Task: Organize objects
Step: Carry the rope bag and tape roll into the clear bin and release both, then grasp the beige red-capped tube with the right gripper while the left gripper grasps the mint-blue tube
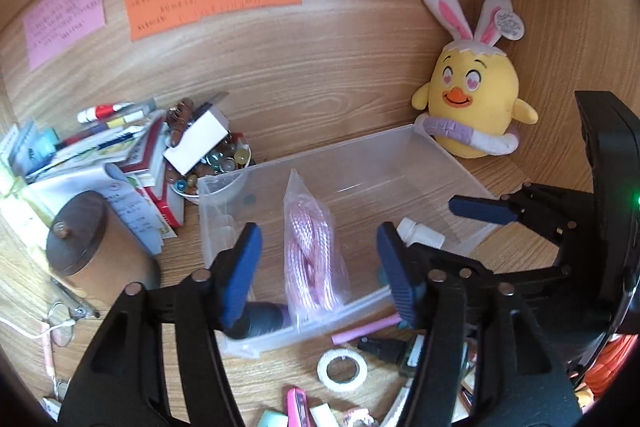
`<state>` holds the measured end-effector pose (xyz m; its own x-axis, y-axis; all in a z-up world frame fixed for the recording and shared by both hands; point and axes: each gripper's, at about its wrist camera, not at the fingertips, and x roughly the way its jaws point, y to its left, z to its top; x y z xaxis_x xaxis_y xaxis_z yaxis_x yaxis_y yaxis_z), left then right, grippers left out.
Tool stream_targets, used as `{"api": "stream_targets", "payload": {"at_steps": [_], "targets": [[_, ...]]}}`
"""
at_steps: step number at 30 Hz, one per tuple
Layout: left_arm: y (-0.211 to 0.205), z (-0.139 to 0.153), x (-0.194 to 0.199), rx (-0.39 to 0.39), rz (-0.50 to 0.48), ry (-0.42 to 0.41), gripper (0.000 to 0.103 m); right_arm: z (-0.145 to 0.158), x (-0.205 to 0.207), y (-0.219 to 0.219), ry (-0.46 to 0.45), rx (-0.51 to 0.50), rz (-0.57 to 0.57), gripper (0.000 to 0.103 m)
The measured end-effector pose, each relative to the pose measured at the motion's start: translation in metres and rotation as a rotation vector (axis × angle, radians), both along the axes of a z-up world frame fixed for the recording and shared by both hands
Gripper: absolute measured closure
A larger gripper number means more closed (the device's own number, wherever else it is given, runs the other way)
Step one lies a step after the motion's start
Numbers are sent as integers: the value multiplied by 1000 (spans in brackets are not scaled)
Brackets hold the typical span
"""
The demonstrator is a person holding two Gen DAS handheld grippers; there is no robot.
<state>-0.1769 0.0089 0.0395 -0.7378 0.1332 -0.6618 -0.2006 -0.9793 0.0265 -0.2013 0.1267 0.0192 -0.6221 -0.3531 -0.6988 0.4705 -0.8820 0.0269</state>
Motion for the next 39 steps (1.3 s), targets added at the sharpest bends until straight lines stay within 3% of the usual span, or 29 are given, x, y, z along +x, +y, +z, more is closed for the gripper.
{"api": "stream_targets", "payload": {"at_steps": [7,12,19,31,33,35,37,39], "targets": [[-6,8,37,-14,16,72,12,19,32,15,66,-21,-18,33],[-20,5,63,1,41,72,5,25,57,27,99,-32,-34,21],[-48,-15,94,-24,102,30,4,14,84,42,97,-26,-59,21],[-76,-74,118,3,134,-112,5,-38,108,60,1,12,-103,22],[-78,-81,119,18,133,-133,16,-46,110,62,-20,17,-104,26],[-81,-89,119,31,126,-166,30,-53,110,64,-43,25,-98,37],[-84,-96,119,41,130,-185,34,-59,109,66,-74,26,-82,47],[-86,-101,120,45,126,-199,40,-63,108,67,-98,23,-69,50]]}}
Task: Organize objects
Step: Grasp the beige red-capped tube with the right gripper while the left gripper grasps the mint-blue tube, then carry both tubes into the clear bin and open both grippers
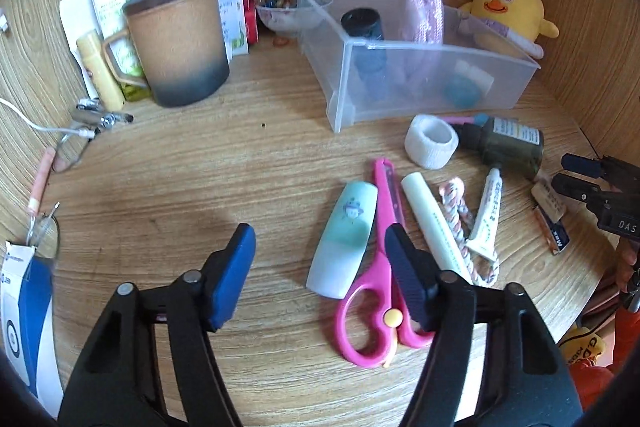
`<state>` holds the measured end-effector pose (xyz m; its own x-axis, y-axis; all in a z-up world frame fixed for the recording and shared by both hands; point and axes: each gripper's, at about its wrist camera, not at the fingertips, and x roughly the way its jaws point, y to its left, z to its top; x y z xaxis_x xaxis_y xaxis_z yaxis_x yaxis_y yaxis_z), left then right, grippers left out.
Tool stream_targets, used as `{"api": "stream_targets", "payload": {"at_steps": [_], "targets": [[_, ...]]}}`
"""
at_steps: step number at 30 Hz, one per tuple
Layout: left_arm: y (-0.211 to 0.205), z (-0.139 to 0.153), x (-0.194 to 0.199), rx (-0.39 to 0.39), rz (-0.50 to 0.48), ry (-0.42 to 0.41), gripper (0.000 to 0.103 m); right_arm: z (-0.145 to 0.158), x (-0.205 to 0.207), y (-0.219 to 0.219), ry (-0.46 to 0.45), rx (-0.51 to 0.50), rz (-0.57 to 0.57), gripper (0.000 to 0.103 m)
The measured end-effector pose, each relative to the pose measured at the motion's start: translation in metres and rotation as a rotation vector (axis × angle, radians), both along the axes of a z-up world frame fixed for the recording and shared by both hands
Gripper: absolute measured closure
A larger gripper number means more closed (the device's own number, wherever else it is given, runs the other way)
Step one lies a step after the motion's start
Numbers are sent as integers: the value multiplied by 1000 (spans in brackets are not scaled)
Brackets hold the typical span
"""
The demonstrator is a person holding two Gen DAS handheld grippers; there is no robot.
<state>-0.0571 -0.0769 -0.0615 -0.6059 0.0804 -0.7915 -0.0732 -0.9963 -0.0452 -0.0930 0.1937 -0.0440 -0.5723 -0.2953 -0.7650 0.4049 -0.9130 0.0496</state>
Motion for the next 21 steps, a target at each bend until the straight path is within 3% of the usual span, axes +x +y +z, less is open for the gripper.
{"api": "stream_targets", "payload": {"at_steps": [7,12,15,21], "targets": [[0,-4,-3,8,-17,-5,55,-5,1,-9,-19,7,58,66],[3,-8,-7,-40,-22,-2,65,-8,-1,-18,-20,19,72,76],[3,-8,-8,-46,-23,12,79,-8,-3,-20,-18,18,69,87],[-3,0,-4,-27,-20,50,79,-9,-2,-16,0,18,42,89]]}}
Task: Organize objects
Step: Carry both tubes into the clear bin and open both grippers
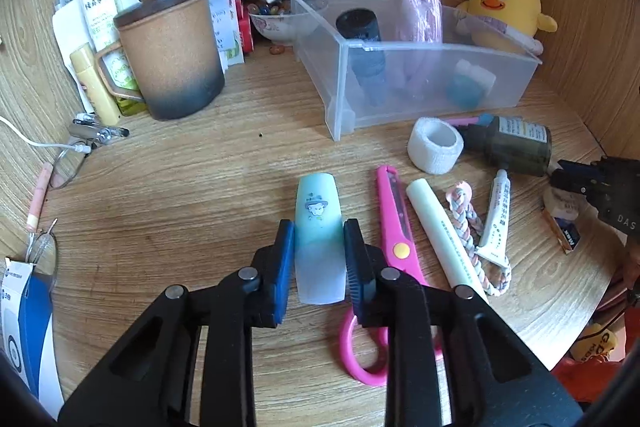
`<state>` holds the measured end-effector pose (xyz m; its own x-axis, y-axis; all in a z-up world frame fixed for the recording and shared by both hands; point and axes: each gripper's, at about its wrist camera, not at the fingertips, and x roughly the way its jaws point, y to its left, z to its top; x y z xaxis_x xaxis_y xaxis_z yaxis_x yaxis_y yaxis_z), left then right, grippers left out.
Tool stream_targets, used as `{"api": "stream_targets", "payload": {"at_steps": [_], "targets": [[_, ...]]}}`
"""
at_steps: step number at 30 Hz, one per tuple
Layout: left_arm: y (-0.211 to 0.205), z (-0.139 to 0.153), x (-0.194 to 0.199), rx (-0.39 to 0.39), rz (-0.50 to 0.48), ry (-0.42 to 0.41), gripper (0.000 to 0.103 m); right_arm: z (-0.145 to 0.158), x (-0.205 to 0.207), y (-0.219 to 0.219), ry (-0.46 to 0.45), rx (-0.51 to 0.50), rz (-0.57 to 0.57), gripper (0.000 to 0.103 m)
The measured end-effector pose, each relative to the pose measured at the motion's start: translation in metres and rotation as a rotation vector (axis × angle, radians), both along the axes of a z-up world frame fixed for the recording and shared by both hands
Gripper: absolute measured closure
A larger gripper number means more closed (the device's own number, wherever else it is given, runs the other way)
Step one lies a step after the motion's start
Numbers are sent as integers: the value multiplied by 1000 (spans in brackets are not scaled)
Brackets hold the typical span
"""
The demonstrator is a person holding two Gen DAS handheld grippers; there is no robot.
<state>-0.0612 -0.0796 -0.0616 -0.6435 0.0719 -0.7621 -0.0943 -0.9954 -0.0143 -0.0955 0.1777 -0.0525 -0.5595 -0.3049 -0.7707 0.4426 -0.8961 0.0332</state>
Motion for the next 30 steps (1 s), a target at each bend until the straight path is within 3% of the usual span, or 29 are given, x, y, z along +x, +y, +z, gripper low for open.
{"api": "stream_targets", "payload": {"at_steps": [8,19,30], "targets": [[7,33,1,29,-1,85,79,19,1,10,52,-35,-45,89],[24,73,-26,70,-27,188,79,60,-13,5,161,-98,-60,89],[31,93,-74,108,-27,175,79,88,-47,-12,209,-122,-40,89]]}}
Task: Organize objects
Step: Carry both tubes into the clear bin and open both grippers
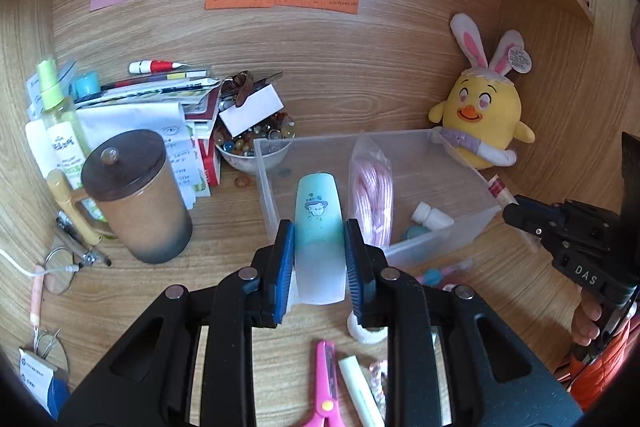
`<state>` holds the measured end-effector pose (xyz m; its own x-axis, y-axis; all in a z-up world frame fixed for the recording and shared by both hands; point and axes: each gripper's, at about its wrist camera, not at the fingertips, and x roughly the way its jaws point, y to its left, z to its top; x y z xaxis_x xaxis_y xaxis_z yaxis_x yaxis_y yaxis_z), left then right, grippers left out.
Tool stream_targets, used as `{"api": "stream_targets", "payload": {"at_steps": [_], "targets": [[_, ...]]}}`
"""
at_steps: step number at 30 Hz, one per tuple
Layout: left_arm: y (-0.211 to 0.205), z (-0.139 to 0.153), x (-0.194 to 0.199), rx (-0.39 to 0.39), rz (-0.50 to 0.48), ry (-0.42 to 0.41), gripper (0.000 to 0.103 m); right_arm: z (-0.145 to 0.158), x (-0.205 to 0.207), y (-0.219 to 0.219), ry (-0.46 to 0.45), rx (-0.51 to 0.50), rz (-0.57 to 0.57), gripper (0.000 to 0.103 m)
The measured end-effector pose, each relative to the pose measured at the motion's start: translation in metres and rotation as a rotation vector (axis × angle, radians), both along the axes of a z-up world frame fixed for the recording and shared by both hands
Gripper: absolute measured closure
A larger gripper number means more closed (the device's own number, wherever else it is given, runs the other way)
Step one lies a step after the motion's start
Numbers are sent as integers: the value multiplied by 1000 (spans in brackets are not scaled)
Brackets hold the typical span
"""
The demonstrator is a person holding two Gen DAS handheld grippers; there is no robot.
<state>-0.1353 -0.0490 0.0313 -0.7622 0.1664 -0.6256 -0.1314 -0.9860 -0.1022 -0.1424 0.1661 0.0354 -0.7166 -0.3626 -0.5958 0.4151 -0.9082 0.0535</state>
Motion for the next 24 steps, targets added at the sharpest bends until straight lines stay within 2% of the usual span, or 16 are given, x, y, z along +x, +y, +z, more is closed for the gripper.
{"api": "stream_targets", "payload": {"at_steps": [7,10,17,20,24], "targets": [[14,-6,-35,-34,-16,-44,79,2,-29,-14,-26,13,13,89],[21,-6,-42,-49,-22,-38,79,-1,-42,-19,-54,16,19,89],[32,-1,-55,-23,-68,-44,79,-14,-69,-33,-123,26,42,89],[38,-1,-62,20,-107,-61,79,-21,-75,-39,-141,34,50,89],[52,-6,-70,6,-127,-84,79,-27,-80,-44,-154,48,53,89]]}}
